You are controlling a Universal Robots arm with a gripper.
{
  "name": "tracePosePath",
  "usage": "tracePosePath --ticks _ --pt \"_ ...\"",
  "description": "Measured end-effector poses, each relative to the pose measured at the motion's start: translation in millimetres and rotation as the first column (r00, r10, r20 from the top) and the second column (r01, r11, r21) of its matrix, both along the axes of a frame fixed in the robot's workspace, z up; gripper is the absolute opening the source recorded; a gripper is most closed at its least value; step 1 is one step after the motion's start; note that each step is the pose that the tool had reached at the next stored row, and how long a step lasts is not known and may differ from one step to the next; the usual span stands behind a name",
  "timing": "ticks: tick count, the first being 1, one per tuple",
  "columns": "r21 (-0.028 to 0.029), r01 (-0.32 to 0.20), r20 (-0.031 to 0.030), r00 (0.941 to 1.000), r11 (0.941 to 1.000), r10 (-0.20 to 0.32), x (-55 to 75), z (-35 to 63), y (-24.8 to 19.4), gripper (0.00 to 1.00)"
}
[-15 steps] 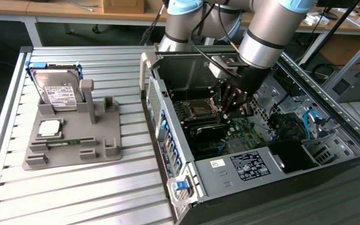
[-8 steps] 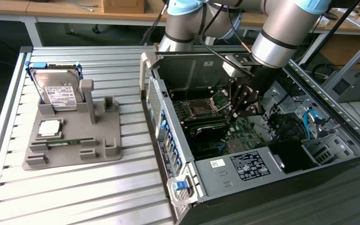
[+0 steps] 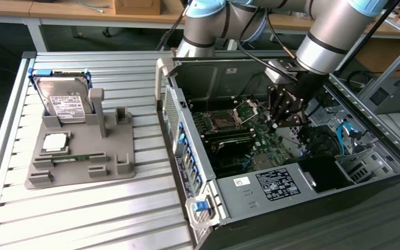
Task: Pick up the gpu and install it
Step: 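Press down on the gpu until it lock into place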
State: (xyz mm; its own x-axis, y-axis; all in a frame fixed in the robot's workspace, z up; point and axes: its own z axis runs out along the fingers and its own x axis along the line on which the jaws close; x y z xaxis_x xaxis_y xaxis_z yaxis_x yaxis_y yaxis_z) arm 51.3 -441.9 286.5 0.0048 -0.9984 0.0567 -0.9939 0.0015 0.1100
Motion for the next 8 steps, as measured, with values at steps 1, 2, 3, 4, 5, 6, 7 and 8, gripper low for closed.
tracePosePath --ticks 1,2,3,4,5,6,7,8 --pt "0.0010 0.000 -0.0002 1.0000 1.0000 0.000 2.3 0.8 0.0 0.11" --pt "0.0013 0.000 -0.0001 1.0000 1.0000 0.000 2.8 1.1 0.0 0.11" --pt "0.0015 0.000 -0.0002 1.0000 1.0000 0.000 2.8 1.1 0.0 0.11" --pt "0.0016 0.000 -0.0002 1.0000 1.0000 0.000 2.9 1.1 0.0 0.11" --pt "0.0013 0.000 -0.0002 1.0000 1.0000 0.000 2.9 1.2 0.0 0.11" --pt "0.0013 0.000 -0.0002 1.0000 1.0000 0.000 2.9 1.2 0.0 0.11" --pt "0.0012 0.000 -0.0002 1.0000 1.0000 0.000 2.9 1.2 0.0 0.11" --pt "0.0013 0.000 -0.0002 1.0000 1.0000 0.000 2.9 1.2 0.0 0.11"
